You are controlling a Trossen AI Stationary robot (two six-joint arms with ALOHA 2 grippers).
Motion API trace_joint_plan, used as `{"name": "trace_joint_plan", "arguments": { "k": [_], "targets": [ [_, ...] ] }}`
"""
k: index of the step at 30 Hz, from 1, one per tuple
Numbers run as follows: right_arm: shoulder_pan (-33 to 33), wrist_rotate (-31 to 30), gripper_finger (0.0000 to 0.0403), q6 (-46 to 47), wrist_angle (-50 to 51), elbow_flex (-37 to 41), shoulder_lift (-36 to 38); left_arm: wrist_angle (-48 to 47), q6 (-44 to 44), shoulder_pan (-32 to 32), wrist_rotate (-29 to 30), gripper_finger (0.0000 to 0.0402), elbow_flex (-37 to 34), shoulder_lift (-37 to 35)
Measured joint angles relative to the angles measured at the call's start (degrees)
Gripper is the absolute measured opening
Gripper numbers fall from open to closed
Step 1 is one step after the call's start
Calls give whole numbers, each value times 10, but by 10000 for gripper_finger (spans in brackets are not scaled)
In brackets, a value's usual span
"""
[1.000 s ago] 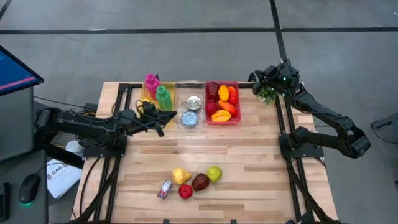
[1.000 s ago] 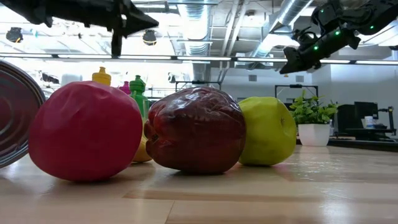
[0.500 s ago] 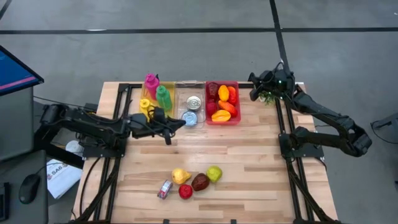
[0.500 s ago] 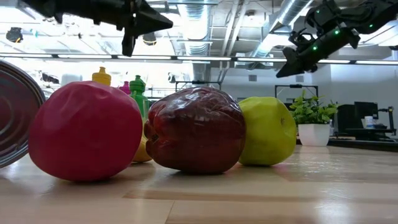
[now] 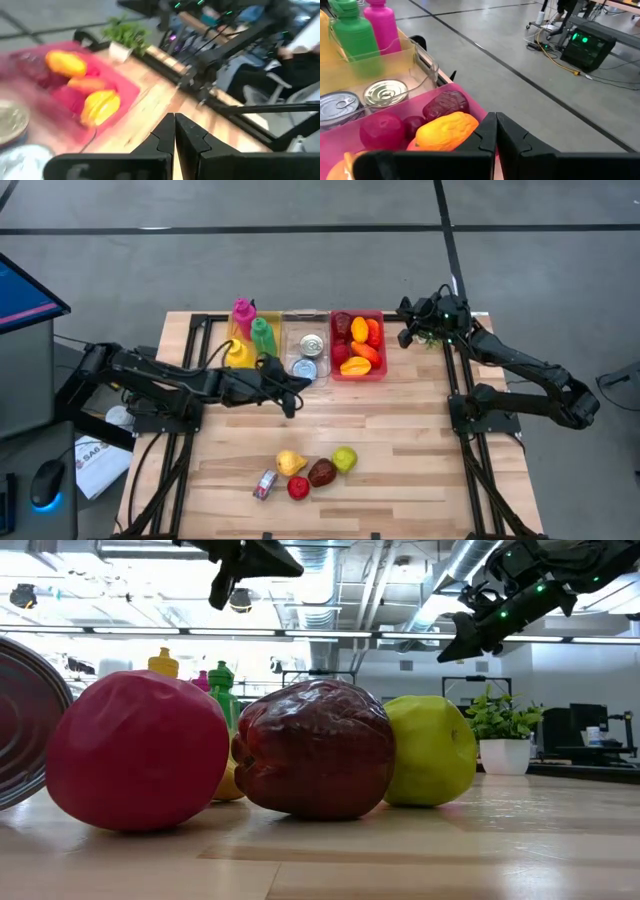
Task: Pick & Place Food Item
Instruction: Put the red tuna can into the transparent bin
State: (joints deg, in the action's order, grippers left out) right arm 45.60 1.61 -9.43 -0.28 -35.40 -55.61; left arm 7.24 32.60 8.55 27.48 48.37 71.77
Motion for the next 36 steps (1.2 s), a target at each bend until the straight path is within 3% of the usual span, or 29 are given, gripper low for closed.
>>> {"name": "trace_joint_plan", "arguments": {
  "k": [21, 31, 36],
  "targets": [
    [0, 0, 3, 0, 52, 0, 0, -195, 232, 95, 40, 0, 124, 105],
    [0, 0, 3, 0, 50, 0, 0, -407, 435, 154, -93, 0, 213, 152],
    [0, 0, 3, 0, 50, 0, 0, -465, 515, 183, -156, 0, 240, 168]
  ]
}}
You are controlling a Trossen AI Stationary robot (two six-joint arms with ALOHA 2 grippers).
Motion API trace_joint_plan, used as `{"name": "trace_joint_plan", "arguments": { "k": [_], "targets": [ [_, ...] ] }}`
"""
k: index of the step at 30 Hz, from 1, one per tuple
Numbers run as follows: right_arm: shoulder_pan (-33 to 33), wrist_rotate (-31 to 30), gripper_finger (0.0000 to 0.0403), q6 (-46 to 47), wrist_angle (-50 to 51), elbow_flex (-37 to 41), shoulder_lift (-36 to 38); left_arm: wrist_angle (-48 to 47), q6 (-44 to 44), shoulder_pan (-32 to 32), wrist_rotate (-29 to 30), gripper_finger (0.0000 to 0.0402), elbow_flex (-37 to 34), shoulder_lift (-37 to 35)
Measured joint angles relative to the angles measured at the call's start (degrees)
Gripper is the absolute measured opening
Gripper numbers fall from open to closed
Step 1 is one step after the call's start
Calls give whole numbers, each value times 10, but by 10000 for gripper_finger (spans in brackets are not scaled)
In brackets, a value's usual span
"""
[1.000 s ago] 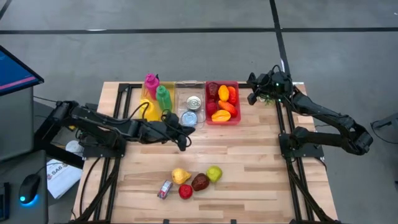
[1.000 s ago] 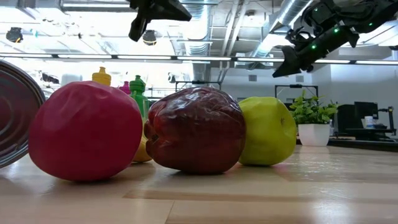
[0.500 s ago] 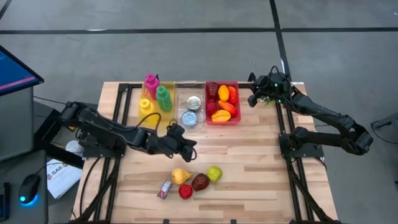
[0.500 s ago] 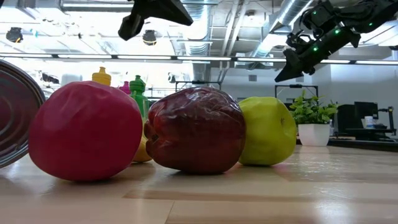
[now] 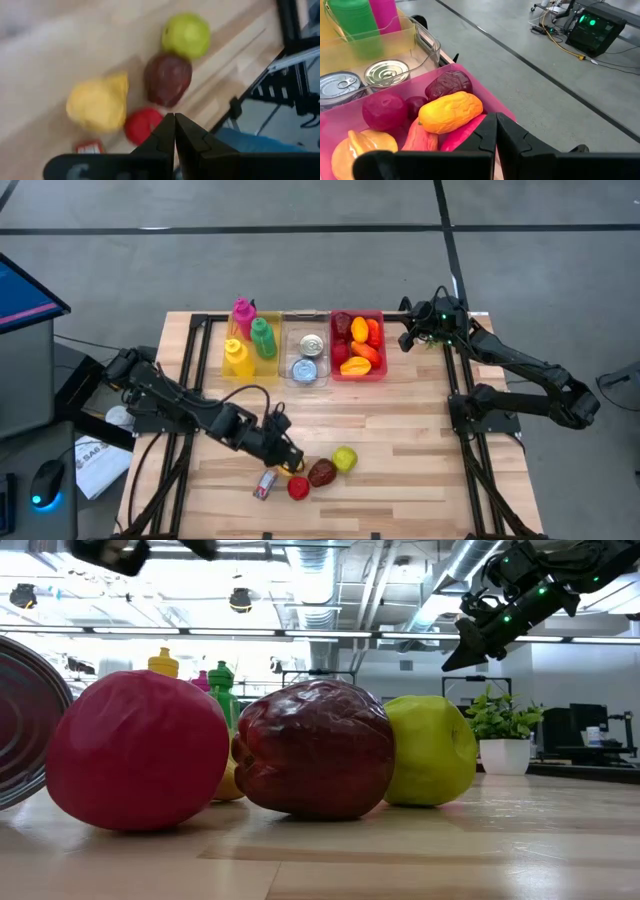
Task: Pick & Place Food Item
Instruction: Put the red tuna can into the transparent bin
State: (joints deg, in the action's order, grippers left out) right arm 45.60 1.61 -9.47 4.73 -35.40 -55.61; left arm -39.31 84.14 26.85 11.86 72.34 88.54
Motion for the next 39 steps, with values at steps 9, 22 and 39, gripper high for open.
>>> {"name": "trace_joint_plan", "arguments": {
  "k": [9, 22, 39],
  "targets": [
    [0, 0, 3, 0, 0, 0, 0, -113, 82, 31, -111, 0, 0, 0],
    [0, 0, 3, 2, 0, 0, 0, -121, 94, 34, -148, 26, 0, 0],
    [0, 0, 3, 9, 0, 0, 0, -107, 108, 34, -147, 300, -1, 0]
  ]
}}
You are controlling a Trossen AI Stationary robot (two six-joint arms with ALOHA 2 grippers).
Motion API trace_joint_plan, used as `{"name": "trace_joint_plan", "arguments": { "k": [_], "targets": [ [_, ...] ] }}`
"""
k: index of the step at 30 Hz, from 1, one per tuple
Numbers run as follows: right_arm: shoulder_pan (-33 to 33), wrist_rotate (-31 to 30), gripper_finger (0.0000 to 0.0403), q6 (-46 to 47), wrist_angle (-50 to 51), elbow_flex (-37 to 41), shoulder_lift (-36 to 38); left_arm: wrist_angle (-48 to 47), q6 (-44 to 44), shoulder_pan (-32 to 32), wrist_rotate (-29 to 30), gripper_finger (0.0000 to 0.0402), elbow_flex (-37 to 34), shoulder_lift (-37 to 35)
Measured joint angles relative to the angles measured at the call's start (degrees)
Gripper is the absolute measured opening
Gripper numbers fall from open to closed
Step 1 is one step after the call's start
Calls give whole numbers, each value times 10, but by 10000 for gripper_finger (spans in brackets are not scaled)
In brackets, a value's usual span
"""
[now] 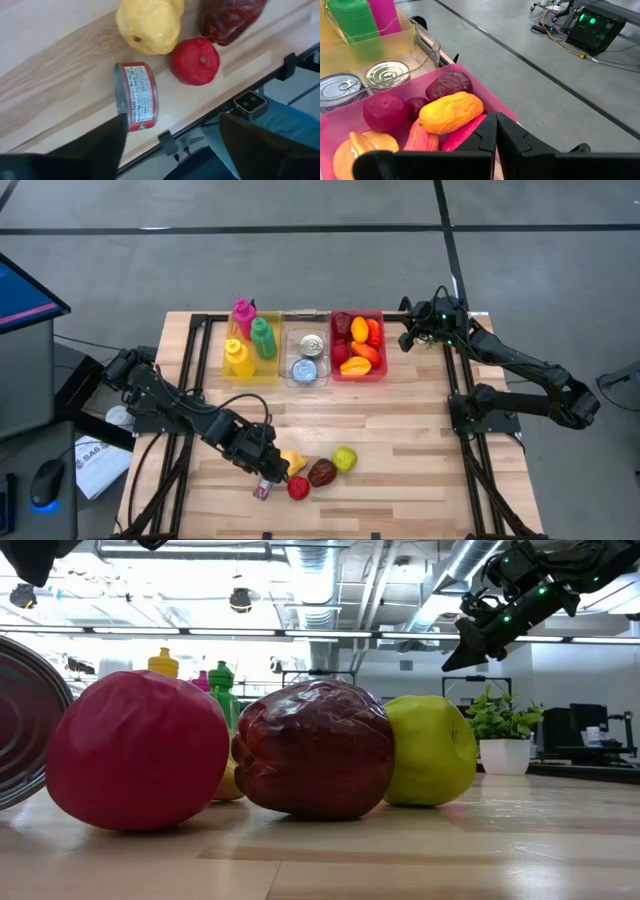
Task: Pick & Place Food Item
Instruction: Put the red tuna can into the transparent bin
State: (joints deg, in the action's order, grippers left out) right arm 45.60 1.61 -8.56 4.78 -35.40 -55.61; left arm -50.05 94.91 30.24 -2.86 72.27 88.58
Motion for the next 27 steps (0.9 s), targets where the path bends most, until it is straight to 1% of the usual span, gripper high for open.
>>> {"name": "trace_joint_plan", "arguments": {
  "k": [5, 9, 14, 27],
  "targets": [
    [0, 0, 3, 0, 2, 0, 0, 26, -33, 3, 0, 359, 0, 0],
    [0, 0, 3, 0, 10, 0, 0, 21, -29, 3, 0, 380, 0, 2],
    [0, 0, 3, 0, 14, 0, 0, 19, -26, 2, 3, 385, 0, 23],
    [0, 0, 3, 0, 14, 0, 0, 19, -25, 2, -1, 370, -1, 100]
  ]
}}
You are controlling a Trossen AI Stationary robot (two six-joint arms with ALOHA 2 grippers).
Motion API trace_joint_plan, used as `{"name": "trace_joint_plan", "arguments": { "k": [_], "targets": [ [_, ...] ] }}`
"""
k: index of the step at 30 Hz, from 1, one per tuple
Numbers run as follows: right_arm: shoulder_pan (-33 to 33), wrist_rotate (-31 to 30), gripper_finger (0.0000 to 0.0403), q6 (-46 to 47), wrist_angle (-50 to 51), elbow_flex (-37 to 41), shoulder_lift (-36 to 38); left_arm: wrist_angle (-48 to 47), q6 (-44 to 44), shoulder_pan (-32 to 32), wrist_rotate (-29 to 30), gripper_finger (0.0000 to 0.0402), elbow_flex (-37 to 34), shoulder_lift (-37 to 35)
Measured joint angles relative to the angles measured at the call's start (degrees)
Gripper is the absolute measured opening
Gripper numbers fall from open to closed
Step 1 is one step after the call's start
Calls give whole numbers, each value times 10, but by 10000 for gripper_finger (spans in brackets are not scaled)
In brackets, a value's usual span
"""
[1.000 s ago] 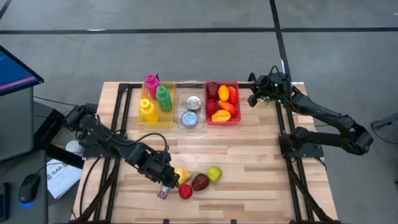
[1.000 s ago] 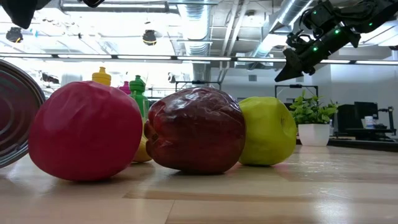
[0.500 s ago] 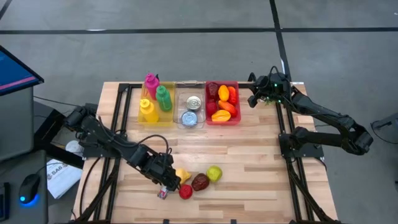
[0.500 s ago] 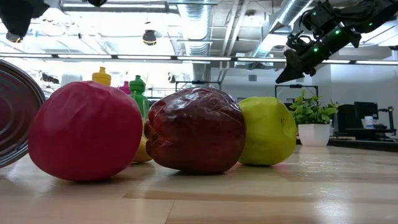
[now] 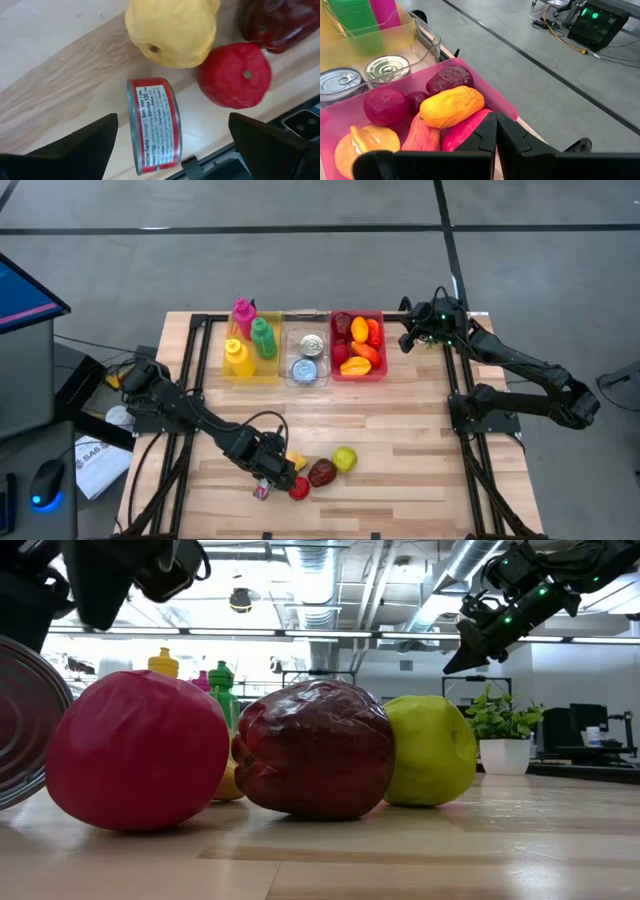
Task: Pick & Place Food Item
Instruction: Put the red tuna can into the transparent bin
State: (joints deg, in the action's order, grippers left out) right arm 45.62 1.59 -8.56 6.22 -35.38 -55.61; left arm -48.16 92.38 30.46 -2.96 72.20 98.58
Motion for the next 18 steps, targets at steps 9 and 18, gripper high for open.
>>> {"name": "trace_joint_plan", "arguments": {
  "k": [9, 18],
  "targets": [
    [0, 0, 3, 0, 0, 0, 0, -1, 0, 0, -20, 362, 0, 18],
    [0, 0, 3, 0, 0, 0, 0, 21, 0, 4, -33, 344, -52, 18]
  ]
}}
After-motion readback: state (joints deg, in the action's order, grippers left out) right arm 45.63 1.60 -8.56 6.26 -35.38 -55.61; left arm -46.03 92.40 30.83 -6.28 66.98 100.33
